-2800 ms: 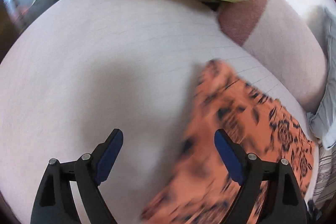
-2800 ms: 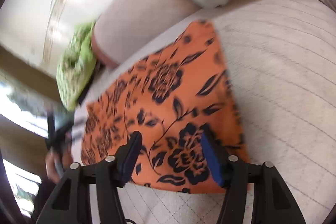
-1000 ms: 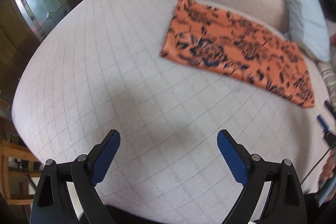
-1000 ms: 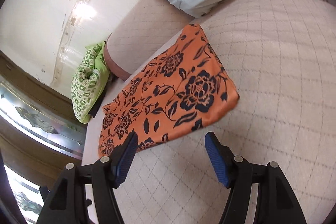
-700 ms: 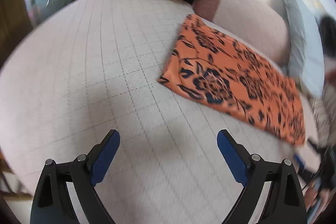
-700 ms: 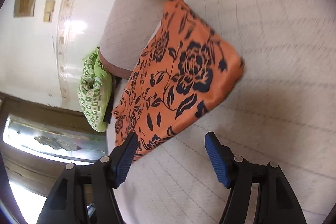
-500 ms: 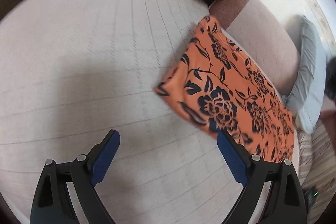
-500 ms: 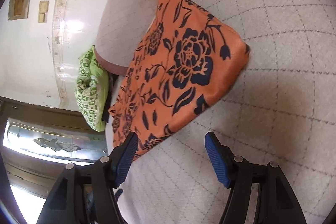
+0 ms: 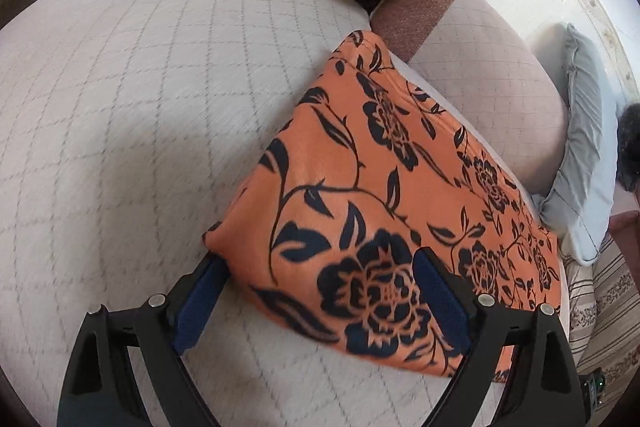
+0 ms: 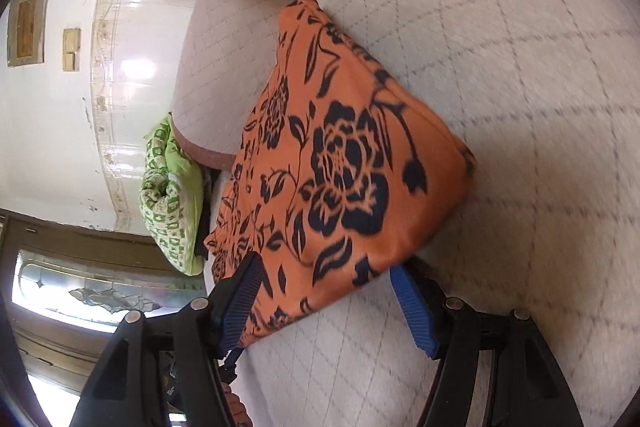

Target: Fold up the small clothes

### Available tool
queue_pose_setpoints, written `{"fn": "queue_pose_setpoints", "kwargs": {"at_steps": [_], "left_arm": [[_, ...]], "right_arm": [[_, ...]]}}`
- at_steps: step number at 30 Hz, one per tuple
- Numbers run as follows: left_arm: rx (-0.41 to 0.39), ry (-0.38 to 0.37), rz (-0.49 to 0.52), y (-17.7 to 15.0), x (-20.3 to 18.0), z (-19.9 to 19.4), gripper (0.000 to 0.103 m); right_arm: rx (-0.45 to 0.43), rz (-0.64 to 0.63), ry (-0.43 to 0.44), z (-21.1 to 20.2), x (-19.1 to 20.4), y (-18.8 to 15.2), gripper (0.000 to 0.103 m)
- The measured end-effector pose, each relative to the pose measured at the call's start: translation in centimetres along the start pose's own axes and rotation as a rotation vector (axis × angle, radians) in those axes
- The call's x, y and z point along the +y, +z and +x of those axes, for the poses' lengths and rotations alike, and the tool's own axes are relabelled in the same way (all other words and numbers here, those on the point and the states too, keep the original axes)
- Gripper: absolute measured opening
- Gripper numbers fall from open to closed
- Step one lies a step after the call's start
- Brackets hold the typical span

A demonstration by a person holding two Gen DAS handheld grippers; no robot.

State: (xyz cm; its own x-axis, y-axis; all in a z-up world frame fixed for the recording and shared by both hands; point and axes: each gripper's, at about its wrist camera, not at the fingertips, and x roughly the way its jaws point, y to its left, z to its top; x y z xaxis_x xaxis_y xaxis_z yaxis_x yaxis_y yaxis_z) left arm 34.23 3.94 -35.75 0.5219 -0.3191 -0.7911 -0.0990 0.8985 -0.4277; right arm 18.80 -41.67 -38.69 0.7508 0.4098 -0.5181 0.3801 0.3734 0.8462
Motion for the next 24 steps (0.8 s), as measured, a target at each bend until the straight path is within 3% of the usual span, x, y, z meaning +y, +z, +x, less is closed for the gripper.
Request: {"fn": "queue_pose_setpoints", "kwargs": {"at_steps": [4, 9, 11, 15, 17, 18, 20, 23, 24], "left_arm": [[0.010, -0.079, -0.035, 1.1, 0.7, 0.8, 0.057], [0.008, -0.154, -0.067, 1.1, 0.9, 0.8, 0.055], [0.006, -0.142, -0.057, 1.1, 0.7, 1.0, 0.058], [-0.008, -0.125, -0.018, 0.9, -0.3, 1.4, 0.066], [-0.020, -0.104, 0.019, 0.8, -0.9, 1.7, 0.066], [-0.025, -0.100, 0.027, 0.8, -1.1, 1.8, 0.061], [-0.006, -0.104, 0.045, 0.9, -1.5, 2.5, 0.034], [-0.005, -0.092, 0.075, 0.7, -2.0, 2.6, 0.026], [-0.013, -0.096, 0.083, 0.7, -2.2, 2.5, 0.025]], "right_arm": [[-0.008, 0.045, 0.026, 0.8, -0.3, 1.3, 0.070], [-0.028, 0.051, 0.053, 1.8, -0.3, 3.1, 0.069], [-0.039, -0.007, 0.038, 2.4, 0.5, 3.4, 0.069], [-0.053, -0.145, -0.040, 3.8, 2.0, 3.0, 0.042], [-0.060, -0.165, -0.062, 4.3, 2.2, 2.8, 0.041], [-0.061, -0.169, -0.064, 4.3, 2.2, 2.8, 0.041], [-0.063, -0.175, -0.068, 4.4, 2.2, 2.7, 0.040], [-0.073, -0.206, -0.089, 4.6, 2.6, 2.5, 0.036], [-0.074, -0.221, -0.099, 4.8, 2.9, 2.4, 0.028]]}}
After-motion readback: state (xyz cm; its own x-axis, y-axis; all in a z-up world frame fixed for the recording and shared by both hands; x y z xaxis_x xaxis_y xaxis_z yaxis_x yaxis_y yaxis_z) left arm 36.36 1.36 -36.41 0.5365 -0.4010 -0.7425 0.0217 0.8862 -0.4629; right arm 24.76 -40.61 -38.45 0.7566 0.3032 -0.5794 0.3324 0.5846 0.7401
